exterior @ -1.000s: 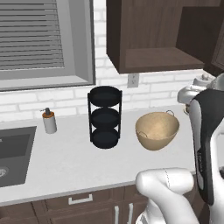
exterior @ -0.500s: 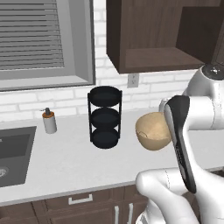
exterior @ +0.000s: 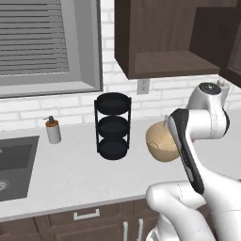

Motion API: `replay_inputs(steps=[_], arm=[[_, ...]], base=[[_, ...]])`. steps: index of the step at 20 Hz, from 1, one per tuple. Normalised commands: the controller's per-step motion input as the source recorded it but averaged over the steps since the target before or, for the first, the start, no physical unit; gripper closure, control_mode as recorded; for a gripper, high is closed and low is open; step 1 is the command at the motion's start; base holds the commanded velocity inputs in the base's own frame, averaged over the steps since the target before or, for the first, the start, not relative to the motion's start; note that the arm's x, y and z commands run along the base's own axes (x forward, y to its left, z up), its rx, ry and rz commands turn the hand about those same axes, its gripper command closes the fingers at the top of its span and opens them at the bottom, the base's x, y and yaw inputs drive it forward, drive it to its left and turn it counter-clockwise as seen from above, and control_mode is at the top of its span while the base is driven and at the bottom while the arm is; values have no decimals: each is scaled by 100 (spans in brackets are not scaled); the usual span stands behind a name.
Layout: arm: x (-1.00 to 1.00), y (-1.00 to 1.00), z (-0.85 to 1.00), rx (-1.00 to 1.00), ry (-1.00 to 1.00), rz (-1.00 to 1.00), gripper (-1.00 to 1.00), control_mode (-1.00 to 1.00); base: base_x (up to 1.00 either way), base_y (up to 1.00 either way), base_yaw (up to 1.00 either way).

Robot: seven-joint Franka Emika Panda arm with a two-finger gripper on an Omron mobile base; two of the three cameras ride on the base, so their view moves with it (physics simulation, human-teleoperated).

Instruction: Open the cabinet, pick up the bread from the cabinet and place it in the basket. Then move the basket to the dining counter.

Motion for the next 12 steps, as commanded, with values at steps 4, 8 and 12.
replay_inputs(steps=[4,8,12], arm=[[65,-53,-27,12,-3,0,100,-100],[58,-6,-24,3,-1,0,100,-100],[70,0,-12,0,0,0,100,-100]], base=[[0,0,0],[0,0,0],[0,0,0]])
